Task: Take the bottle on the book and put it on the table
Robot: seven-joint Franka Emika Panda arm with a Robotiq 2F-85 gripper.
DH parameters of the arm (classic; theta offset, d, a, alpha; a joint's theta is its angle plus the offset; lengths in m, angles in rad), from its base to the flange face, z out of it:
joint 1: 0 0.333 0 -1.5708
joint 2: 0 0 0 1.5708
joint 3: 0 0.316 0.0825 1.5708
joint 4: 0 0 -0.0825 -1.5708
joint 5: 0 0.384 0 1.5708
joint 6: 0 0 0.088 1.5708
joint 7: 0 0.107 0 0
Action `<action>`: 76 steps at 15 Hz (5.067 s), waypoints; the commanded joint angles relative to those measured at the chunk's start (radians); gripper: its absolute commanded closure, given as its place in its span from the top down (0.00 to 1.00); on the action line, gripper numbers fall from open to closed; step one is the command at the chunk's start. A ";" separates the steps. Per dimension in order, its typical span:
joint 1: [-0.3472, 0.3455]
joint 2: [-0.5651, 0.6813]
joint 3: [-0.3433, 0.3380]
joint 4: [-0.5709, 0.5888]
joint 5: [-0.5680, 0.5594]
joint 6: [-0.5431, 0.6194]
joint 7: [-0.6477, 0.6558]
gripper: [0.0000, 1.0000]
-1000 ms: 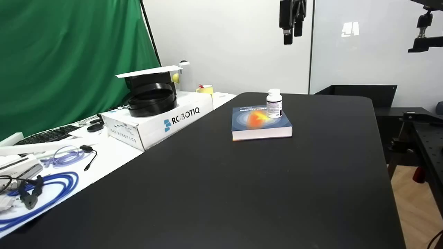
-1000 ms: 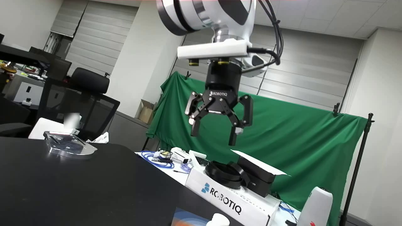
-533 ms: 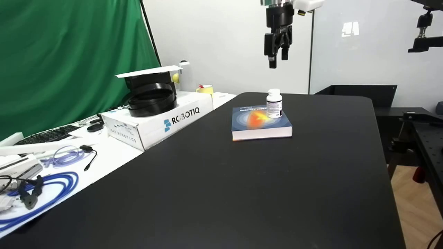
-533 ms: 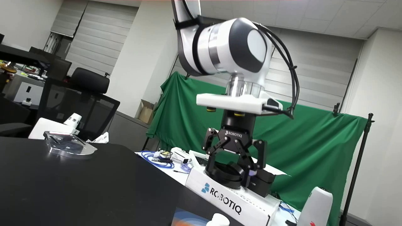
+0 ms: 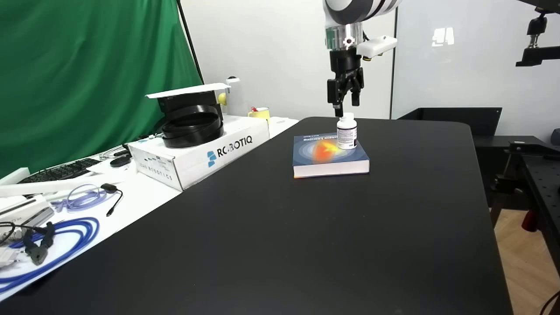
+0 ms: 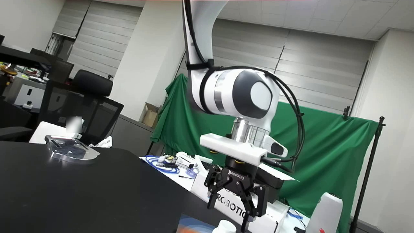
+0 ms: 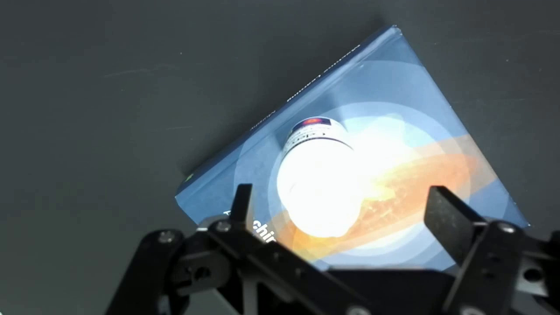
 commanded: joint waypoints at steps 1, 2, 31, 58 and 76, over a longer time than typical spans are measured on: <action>-0.016 0.054 0.007 0.064 0.017 -0.004 0.023 1.00; -0.020 0.064 0.008 0.073 0.021 -0.005 0.020 1.00; 0.055 -0.227 0.087 -0.107 0.017 -0.019 -0.023 0.19; 0.223 -0.353 0.184 -0.677 0.057 0.367 -0.181 0.19; 0.214 -0.256 0.173 -0.674 -0.106 0.443 -0.125 1.00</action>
